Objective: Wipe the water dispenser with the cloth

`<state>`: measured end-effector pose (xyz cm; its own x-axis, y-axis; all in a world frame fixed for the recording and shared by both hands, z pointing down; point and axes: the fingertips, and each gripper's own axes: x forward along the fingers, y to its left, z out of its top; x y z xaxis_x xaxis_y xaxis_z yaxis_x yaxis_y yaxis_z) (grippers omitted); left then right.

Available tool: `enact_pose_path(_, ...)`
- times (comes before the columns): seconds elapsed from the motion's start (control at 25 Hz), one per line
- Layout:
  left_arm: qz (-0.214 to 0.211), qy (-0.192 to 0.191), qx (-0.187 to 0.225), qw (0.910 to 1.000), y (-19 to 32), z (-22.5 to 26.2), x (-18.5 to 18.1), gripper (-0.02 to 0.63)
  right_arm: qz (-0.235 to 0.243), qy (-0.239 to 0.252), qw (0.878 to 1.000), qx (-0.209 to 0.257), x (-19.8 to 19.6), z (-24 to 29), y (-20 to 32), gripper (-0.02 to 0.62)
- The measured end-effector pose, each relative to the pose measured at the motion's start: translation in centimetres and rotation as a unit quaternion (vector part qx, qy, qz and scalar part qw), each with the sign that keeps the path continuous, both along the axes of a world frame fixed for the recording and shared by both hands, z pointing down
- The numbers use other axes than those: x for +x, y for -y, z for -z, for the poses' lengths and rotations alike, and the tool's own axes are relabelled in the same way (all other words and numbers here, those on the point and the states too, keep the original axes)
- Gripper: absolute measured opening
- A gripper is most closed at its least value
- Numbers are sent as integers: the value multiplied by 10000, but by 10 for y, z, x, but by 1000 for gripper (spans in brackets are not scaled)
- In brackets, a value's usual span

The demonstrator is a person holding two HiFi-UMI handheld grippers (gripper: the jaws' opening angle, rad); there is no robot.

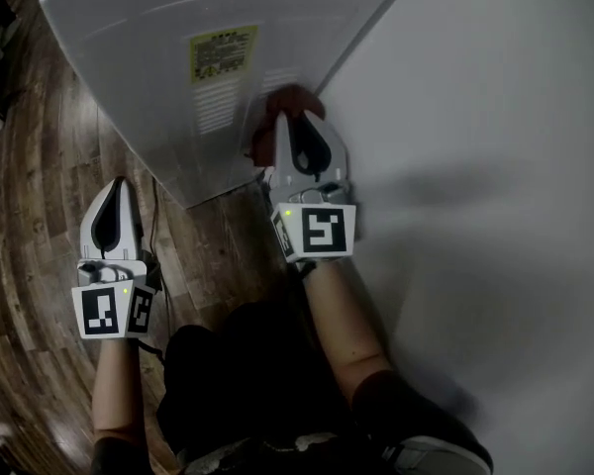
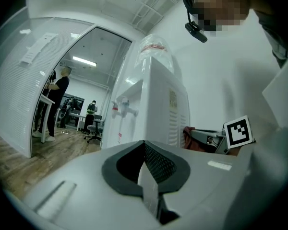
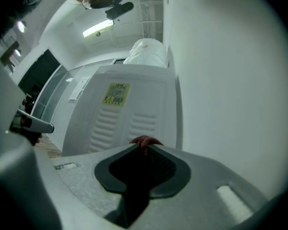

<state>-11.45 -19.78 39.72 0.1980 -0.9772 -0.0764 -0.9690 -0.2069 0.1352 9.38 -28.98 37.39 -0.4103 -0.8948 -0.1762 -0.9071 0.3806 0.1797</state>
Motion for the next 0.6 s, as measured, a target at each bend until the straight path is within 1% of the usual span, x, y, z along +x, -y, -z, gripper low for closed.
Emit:
enact_pose_path(0.16,-68,72,90,9999,2,-49,3,18,-77,76,9997,-230,7,-68,6,43)
enact_pose_path(0.28,-94,67,125,9999,0,-83,-1,18,-109,30,9991,-411,13,-114,8,43)
enact_pose_path(0.44,-69,86,122,9999,0,-126,-11,18,-132,-40,9971,-753,13,-177,13,43)
enact_pose_path(0.6,-73,224,67,9997,0,-168,-16,18,-123,-136,9926,-1203,10,-236,13,43)
